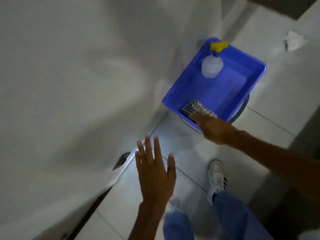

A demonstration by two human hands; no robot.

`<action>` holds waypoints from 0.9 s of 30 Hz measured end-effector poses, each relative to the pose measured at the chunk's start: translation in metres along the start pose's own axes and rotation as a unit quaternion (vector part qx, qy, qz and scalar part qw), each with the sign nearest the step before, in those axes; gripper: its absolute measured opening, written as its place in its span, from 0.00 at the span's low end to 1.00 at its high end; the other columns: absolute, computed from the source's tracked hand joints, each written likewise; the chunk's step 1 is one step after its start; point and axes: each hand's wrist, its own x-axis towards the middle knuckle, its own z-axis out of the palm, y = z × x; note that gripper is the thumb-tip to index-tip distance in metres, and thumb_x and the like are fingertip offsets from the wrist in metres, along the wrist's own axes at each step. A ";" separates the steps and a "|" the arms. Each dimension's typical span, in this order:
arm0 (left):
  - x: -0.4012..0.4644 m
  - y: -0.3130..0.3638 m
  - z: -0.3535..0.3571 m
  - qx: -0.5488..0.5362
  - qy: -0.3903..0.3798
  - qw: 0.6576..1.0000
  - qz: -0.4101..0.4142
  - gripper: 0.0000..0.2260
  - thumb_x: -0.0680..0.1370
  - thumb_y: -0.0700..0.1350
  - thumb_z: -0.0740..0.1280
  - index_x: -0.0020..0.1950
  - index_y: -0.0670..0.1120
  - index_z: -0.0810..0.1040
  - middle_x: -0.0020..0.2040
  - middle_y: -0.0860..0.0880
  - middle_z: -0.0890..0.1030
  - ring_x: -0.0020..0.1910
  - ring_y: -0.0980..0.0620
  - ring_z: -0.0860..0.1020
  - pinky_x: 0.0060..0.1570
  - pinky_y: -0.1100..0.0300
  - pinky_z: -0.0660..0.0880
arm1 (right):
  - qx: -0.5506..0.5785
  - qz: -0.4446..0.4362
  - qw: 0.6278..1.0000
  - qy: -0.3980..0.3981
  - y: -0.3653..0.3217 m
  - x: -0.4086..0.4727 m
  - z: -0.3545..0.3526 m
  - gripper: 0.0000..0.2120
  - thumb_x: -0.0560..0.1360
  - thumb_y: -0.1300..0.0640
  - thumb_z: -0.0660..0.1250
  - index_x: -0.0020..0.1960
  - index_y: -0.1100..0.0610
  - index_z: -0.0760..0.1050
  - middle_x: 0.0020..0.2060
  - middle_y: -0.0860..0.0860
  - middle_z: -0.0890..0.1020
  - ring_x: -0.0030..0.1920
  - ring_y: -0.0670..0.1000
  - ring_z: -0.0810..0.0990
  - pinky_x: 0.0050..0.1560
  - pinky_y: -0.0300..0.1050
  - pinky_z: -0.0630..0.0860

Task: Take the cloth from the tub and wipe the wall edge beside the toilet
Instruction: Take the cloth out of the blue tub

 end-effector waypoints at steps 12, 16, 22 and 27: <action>0.050 -0.068 0.168 0.043 -0.004 0.998 0.054 0.32 0.86 0.59 0.58 0.88 0.47 0.62 0.89 0.42 0.54 0.88 0.39 0.48 0.87 0.36 0.51 | -0.185 -0.106 0.976 0.054 0.125 0.118 0.091 0.34 0.82 0.54 0.62 0.83 0.57 0.50 0.83 0.59 0.50 0.83 0.63 0.45 0.83 0.61 0.42; 0.040 -0.078 0.152 0.037 0.012 0.998 0.048 0.32 0.86 0.59 0.60 0.88 0.47 0.63 0.88 0.42 0.56 0.88 0.38 0.49 0.86 0.34 0.53 | -0.162 -0.088 0.980 0.080 0.106 0.115 0.075 0.33 0.76 0.68 0.65 0.80 0.63 0.60 0.81 0.63 0.59 0.82 0.69 0.51 0.83 0.64 0.47; 0.007 -0.101 0.136 0.016 0.039 0.999 0.035 0.32 0.86 0.61 0.57 0.87 0.47 0.64 0.89 0.43 0.57 0.88 0.39 0.49 0.85 0.35 0.54 | -0.011 -0.054 0.957 0.285 0.000 0.080 0.098 0.27 0.77 0.69 0.54 0.77 0.65 0.66 0.79 0.64 0.62 0.81 0.67 0.51 0.82 0.63 0.49; -0.015 -0.142 0.159 0.026 0.032 0.999 0.009 0.32 0.85 0.57 0.60 0.88 0.46 0.63 0.89 0.42 0.54 0.88 0.39 0.46 0.86 0.36 0.51 | 0.157 -0.041 0.963 0.215 -0.068 0.065 0.225 0.33 0.77 0.74 0.57 0.80 0.61 0.58 0.83 0.59 0.55 0.83 0.63 0.43 0.82 0.67 0.53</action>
